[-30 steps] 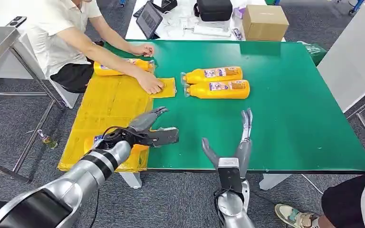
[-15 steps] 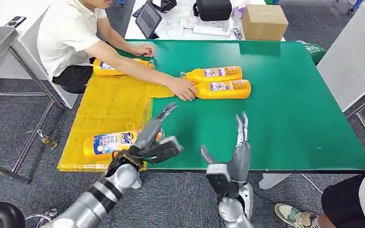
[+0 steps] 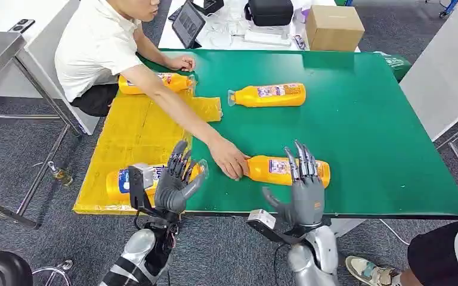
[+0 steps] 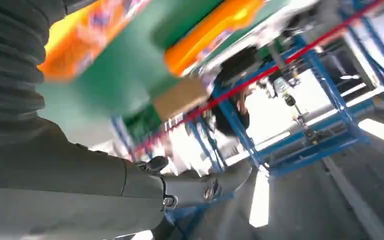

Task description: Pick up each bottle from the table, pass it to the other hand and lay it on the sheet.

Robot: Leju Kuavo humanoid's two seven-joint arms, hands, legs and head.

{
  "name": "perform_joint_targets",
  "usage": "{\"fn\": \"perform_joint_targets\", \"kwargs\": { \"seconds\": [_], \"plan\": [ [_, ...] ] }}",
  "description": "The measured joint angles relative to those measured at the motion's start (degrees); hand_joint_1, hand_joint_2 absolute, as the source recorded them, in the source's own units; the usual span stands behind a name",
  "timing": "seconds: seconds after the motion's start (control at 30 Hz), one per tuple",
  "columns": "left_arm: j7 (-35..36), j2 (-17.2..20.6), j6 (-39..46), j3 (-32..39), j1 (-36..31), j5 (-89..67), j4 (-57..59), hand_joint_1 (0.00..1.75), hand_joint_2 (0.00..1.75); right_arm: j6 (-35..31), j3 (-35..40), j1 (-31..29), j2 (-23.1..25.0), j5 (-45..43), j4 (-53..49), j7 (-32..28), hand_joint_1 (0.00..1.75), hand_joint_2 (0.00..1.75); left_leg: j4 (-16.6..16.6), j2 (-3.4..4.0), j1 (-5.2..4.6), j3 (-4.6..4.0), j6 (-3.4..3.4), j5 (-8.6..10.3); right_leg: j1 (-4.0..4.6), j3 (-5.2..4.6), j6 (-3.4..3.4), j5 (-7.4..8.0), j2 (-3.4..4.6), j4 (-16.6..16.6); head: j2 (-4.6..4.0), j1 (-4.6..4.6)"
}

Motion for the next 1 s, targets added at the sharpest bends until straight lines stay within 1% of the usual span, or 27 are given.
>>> {"fn": "perform_joint_targets", "kwargs": {
  "seconds": [0.07, 0.13, 0.27, 0.3, 0.37, 0.4, 0.43, 0.53, 0.63, 0.77, 1.0],
  "plan": [
    [0.07, 0.02, 0.92, 0.02, 0.38, 1.64, 0.07, 0.00, 1.75, 0.00, -3.34, -0.82, 0.00, 4.59, 0.31, 0.48, 0.00, 1.75, 0.00, -0.01, -0.01, -0.01, 0.00, 0.00, 0.00, 0.00, 0.00, 0.00, 0.00, 0.00, 0.00, -0.04],
    [-0.04, 0.15, 1.64, 0.00, 0.56, 2.01, 0.39, 0.00, 1.75, 0.00, -5.92, -1.37, -0.09, 8.78, 1.05, 2.61, 0.00, 1.75, 0.00, 0.03, -0.01, -0.01, 0.00, 0.00, 0.00, 0.00, 0.00, 0.00, 0.01, 0.00, 0.00, -0.02],
    [-0.52, 0.48, 2.82, -0.02, 0.71, 1.35, 1.01, 0.00, 1.75, -0.02, -8.56, -1.86, -0.50, 11.18, 2.12, 5.29, 0.00, 1.75, 0.00, 0.03, 0.00, -0.01, 0.00, 0.00, 0.00, -0.01, 0.00, 0.00, 0.01, 0.00, 0.00, -0.04],
    [-0.63, 0.50, 3.21, -0.07, 0.71, 0.65, 1.09, 0.00, 1.75, -0.02, -8.76, -1.98, -0.61, 11.94, 2.36, 6.89, 0.00, 1.75, 0.00, 0.05, 0.00, 0.00, 0.00, 0.00, 0.01, -0.01, 0.00, 0.00, 0.02, 0.00, 0.00, -0.04],
    [-0.81, 0.52, 3.85, -0.46, 0.70, -1.53, 1.40, 0.00, 1.75, -0.02, -8.56, -2.62, -1.63, 14.12, 4.10, 12.80, 0.00, 1.75, 0.00, 0.05, 0.00, 0.00, 0.00, 0.00, 0.01, 0.00, 0.00, 0.00, 0.02, 0.00, 0.00, -0.07],
    [-0.44, 0.52, 3.15, -0.78, 0.70, -2.11, 1.57, 0.00, 1.75, -0.02, -7.91, -3.11, -2.59, 14.87, 5.48, 16.72, 0.00, 1.75, 0.00, 0.02, 0.00, -0.02, 0.01, 0.01, 0.00, 0.01, 0.00, 0.00, 0.00, 0.00, -0.02, -0.02],
    [0.53, 0.50, 1.87, -1.12, 0.70, -1.42, 1.68, 0.00, 1.75, 0.00, -7.22, -3.56, -3.48, 15.18, 6.43, 19.16, 0.00, 1.75, 0.00, -0.02, -0.01, -0.04, 0.02, 0.01, 0.00, 0.01, 0.00, 0.00, -0.01, 0.00, 0.00, 0.00],
    [4.62, 0.50, -5.12, -1.88, 0.76, 5.84, 2.21, 0.00, 1.75, -0.02, -4.25, -7.02, -5.53, 15.42, 11.11, 22.82, 0.00, 1.75, 0.00, 0.15, -0.03, -0.04, 0.02, 0.01, -0.01, -0.03, 0.02, 0.07, 0.06, 0.00, 0.00, -0.02],
    [5.29, 0.50, -7.39, -3.17, 0.37, 7.65, 2.40, 0.00, 1.75, -0.02, -0.55, -11.43, -6.91, 15.01, 17.97, 27.27, 0.00, 1.75, 0.02, 0.17, -0.03, 0.01, 0.07, 0.06, -0.01, -0.04, 0.05, 0.09, 0.10, 0.00, 0.00, -0.02],
    [5.49, 0.52, -6.95, -4.57, 0.24, 7.54, 2.36, 0.00, 1.75, -0.02, 3.37, -15.12, -8.65, 13.39, 25.02, 29.61, 0.00, 1.75, 0.02, 0.10, -0.01, -0.01, 0.12, 0.13, 0.00, 0.00, 0.06, 0.09, 0.01, 0.00, 0.00, -0.07],
    [5.75, 0.52, -6.65, -6.27, -0.18, 7.38, 2.36, 0.00, 1.75, -0.07, 6.61, -18.17, -10.78, 13.08, 30.76, 32.07, 0.00, 1.75, 0.02, 0.10, -0.04, -0.06, 0.14, 0.12, -0.02, -0.01, 0.06, 0.08, 0.01, 0.00, 0.00, -0.02]
  ]
}}
